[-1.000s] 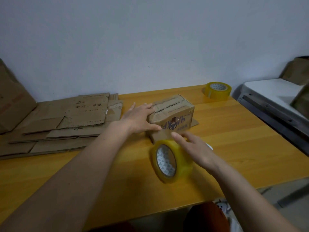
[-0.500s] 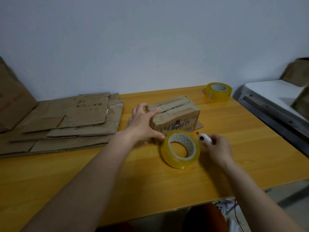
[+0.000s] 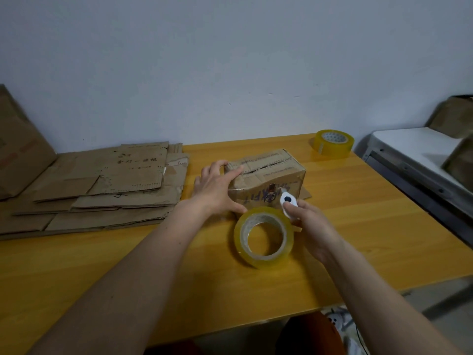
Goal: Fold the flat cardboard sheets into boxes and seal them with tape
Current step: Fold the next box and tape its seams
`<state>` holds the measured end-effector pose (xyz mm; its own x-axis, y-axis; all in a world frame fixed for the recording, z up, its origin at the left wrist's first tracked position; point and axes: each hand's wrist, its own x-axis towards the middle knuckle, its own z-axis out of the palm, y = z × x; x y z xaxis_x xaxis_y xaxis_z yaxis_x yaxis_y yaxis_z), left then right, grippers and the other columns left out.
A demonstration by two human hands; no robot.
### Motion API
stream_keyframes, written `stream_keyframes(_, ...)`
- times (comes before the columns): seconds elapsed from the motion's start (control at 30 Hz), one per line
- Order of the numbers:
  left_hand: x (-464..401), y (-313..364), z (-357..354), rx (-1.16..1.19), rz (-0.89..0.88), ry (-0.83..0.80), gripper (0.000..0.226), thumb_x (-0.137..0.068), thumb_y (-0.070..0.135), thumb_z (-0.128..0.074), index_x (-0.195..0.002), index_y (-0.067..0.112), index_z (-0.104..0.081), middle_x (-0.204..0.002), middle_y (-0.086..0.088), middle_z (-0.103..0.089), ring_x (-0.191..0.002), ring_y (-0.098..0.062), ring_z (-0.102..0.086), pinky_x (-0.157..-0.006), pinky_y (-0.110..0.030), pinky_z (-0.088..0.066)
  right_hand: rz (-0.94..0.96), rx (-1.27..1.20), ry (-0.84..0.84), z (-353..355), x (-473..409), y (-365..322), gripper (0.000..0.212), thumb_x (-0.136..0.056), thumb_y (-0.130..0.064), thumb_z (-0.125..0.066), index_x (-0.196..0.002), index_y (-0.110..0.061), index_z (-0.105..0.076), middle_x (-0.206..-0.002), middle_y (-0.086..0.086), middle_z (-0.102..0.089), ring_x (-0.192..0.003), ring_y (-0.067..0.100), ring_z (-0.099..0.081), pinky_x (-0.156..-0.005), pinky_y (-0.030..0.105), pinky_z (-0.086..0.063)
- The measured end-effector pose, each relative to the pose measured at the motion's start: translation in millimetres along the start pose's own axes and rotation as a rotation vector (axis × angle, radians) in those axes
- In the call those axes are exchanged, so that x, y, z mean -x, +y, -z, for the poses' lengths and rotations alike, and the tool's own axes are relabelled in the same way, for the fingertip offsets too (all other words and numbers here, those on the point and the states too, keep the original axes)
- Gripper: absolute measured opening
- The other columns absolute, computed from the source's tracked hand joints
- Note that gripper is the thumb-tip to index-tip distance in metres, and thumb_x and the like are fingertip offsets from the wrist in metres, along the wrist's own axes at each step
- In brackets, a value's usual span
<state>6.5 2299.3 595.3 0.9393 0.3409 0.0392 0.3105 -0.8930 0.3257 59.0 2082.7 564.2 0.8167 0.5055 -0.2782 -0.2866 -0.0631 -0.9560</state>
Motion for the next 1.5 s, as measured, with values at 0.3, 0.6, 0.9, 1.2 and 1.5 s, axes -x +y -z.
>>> stream_keyframes(0.3,-1,-5,6,-0.033,-0.019,-0.048,0.114,-0.054,0.061,-0.082,-0.147,0.049,-0.017,-0.157,0.008,-0.008,-0.144,-0.026,-0.005,-0.116,-0.057,-0.013,-0.041,-0.135,-0.308,-23,31,-9,0.012,-0.088,-0.018,-0.061,-0.098,-0.011,-0.062,-0.085,0.006,-0.066,-0.074,0.017,-0.063,-0.068,0.034,-0.055)
stream_keyframes(0.6,11,1,-10,0.172,-0.025,0.047,0.110,-0.063,0.043,-0.085,-0.150,0.042,-0.018,-0.160,0.012,0.000,-0.146,-0.024,-0.003,-0.117,-0.051,-0.017,0.336,0.106,-0.134,-35,58,-8,0.016,-0.091,-0.021,-0.061,-0.092,-0.005,-0.061,-0.084,0.007,-0.056,-0.081,0.022,-0.051,-0.076,0.040,-0.042)
stream_keyframes(0.9,38,20,-35,1.014,0.487,0.065,0.116,-0.062,0.035,-0.089,-0.152,0.015,-0.018,-0.150,-0.008,-0.037,-0.132,-0.025,-0.041,-0.098,-0.032,-0.041,0.415,0.319,-0.040,-26,55,-13,0.020,-0.090,-0.021,-0.064,-0.085,-0.002,-0.060,-0.074,0.004,-0.055,-0.070,0.016,-0.048,-0.066,0.034,-0.039)
stream_keyframes(1.2,45,21,-37,1.315,0.477,-0.017,0.081,-0.069,0.008,-0.084,-0.140,0.015,-0.044,-0.117,-0.010,-0.066,-0.111,-0.029,-0.061,-0.101,-0.049,-0.046,0.627,0.742,-0.003,-32,25,-32,0.031,-0.095,-0.019,-0.056,-0.122,-0.034,-0.056,-0.076,-0.012,-0.062,-0.070,0.011,-0.059,-0.070,0.037,-0.054)
stream_keyframes(1.5,44,22,-39,1.402,0.419,-0.098,0.085,-0.073,0.000,-0.078,-0.145,0.013,-0.035,-0.110,-0.008,-0.071,-0.112,-0.024,-0.061,-0.106,-0.046,-0.040,0.585,0.643,-0.005,-28,11,-29,0.024,-0.098,-0.021,-0.051,-0.120,-0.030,-0.049,-0.087,-0.009,-0.065,-0.080,0.004,-0.062,-0.068,0.024,-0.048)
